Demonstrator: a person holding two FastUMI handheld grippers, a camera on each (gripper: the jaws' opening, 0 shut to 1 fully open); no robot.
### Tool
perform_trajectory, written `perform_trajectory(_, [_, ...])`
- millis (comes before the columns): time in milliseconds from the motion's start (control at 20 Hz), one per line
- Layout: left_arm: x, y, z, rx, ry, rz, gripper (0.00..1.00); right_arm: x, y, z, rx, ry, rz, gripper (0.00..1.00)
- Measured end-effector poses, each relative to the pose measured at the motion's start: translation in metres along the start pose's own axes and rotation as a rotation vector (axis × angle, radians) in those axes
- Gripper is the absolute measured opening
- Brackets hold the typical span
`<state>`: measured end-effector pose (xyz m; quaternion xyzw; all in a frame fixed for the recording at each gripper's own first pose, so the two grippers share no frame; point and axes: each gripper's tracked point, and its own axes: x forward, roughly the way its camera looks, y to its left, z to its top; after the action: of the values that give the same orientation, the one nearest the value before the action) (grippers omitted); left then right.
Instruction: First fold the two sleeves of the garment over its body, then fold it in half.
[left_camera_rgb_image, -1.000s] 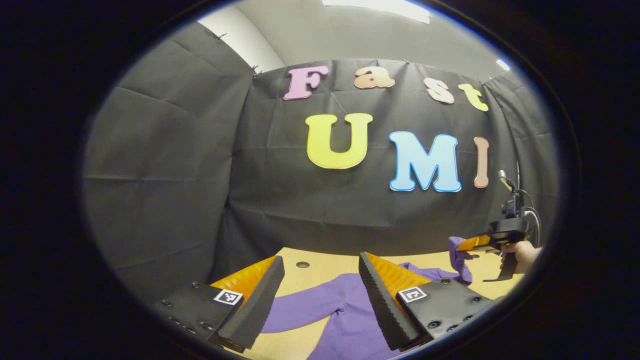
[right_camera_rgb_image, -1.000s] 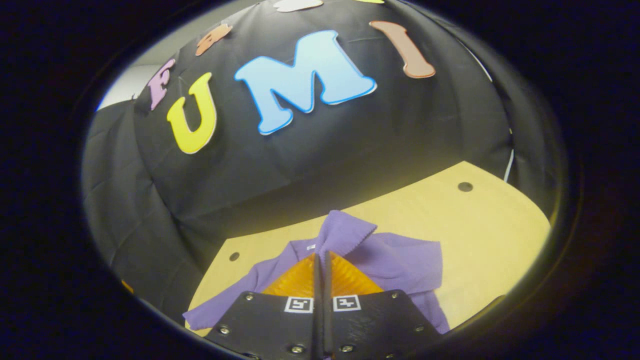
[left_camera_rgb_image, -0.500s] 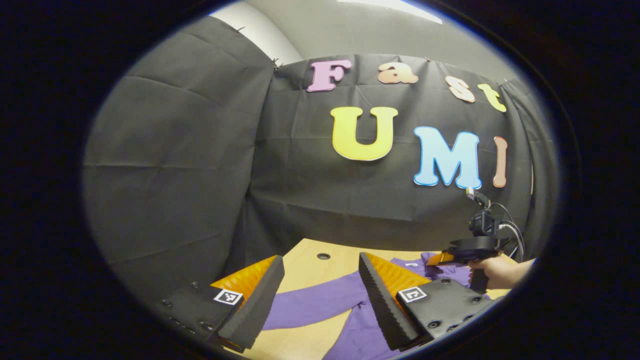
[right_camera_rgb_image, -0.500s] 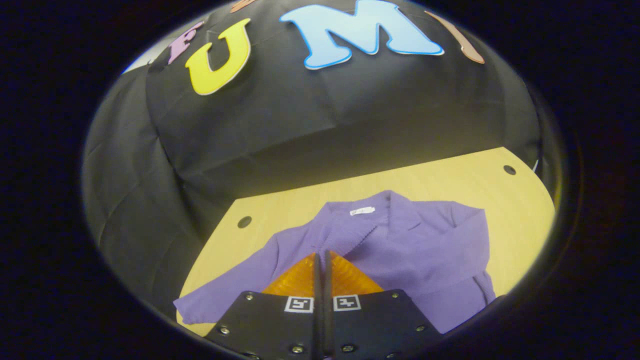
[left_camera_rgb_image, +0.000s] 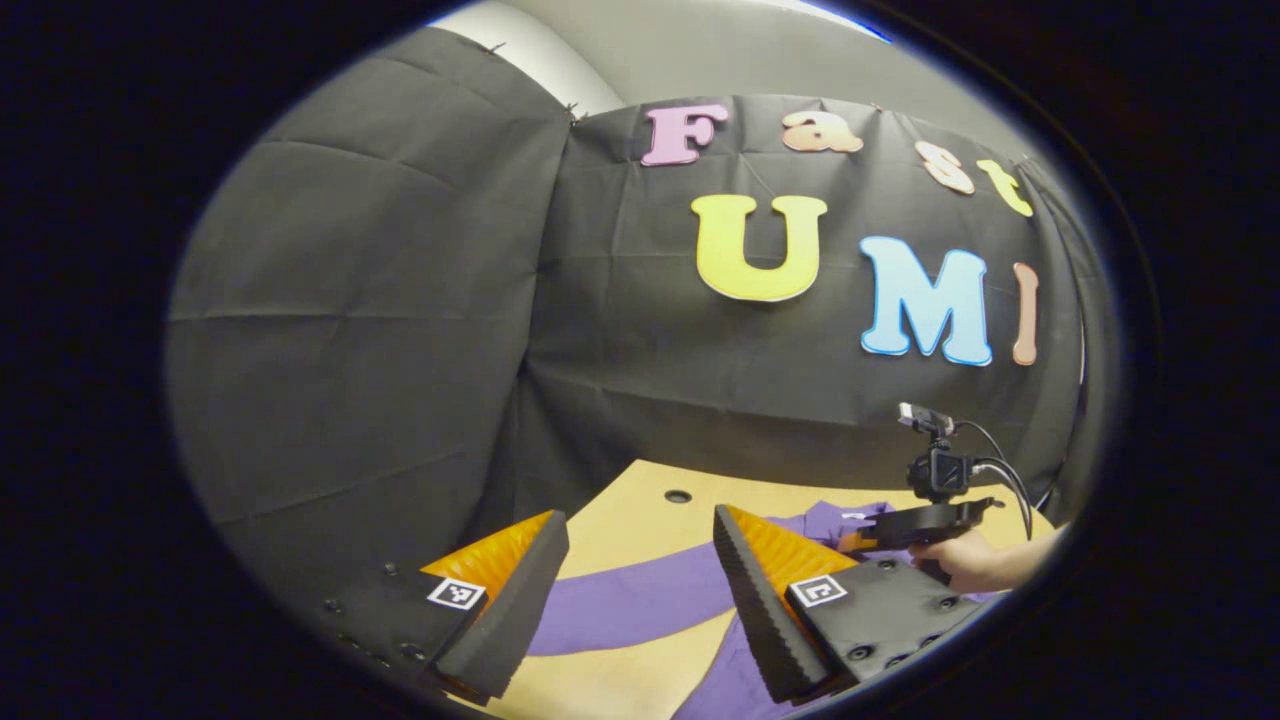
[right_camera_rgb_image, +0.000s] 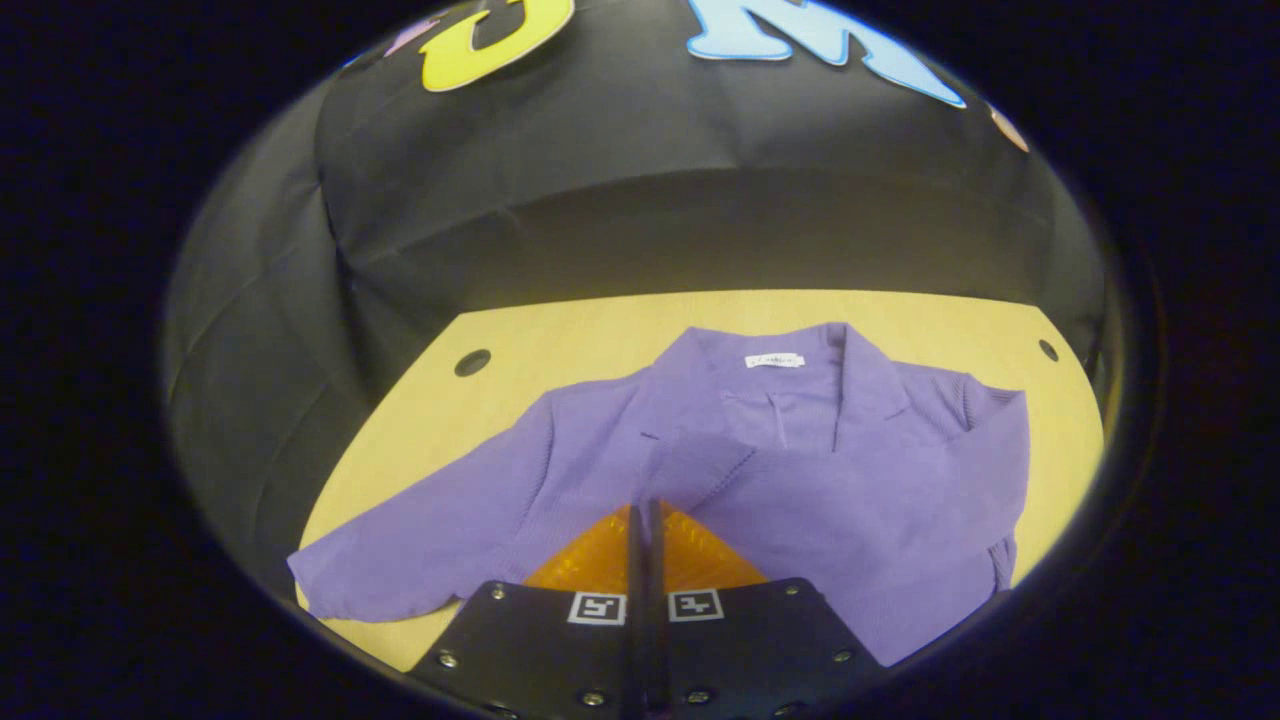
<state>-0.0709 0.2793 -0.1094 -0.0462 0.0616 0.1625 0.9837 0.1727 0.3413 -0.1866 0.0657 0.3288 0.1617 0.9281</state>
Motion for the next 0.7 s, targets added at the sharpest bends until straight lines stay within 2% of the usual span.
perform_trajectory(200, [0.006,0.005,-0.008,0.003,0.014,0.007,0.94,0.010,0.007,-0.005,-0.033,0.016,0.017,0.06])
perform_trajectory(300, [0.007,0.005,-0.009,0.009,0.015,0.010,0.92,0.012,0.009,-0.008,-0.033,0.028,0.033,0.11])
perform_trajectory(350, [0.007,0.006,-0.009,0.015,0.012,0.011,0.92,0.013,0.012,-0.008,-0.035,0.026,0.056,0.10])
perform_trajectory(400, [0.006,0.006,-0.008,0.021,0.008,0.014,0.92,0.013,0.020,-0.009,-0.037,0.025,0.082,0.14])
perform_trajectory(550, [0.004,0.000,-0.009,0.023,0.005,0.020,0.92,-0.003,0.030,-0.004,-0.074,-0.006,0.125,0.48])
perform_trajectory(600, [0.003,-0.002,-0.010,0.020,0.007,0.021,0.92,-0.011,0.033,-0.001,-0.089,-0.016,0.135,0.55])
perform_trajectory(650, [0.003,-0.005,-0.013,0.017,0.013,0.020,0.92,-0.020,0.038,0.001,-0.105,-0.027,0.148,0.75])
perform_trajectory(700, [0.002,-0.009,-0.016,0.012,0.018,0.018,0.93,-0.028,0.040,0.005,-0.121,-0.045,0.157,0.79])
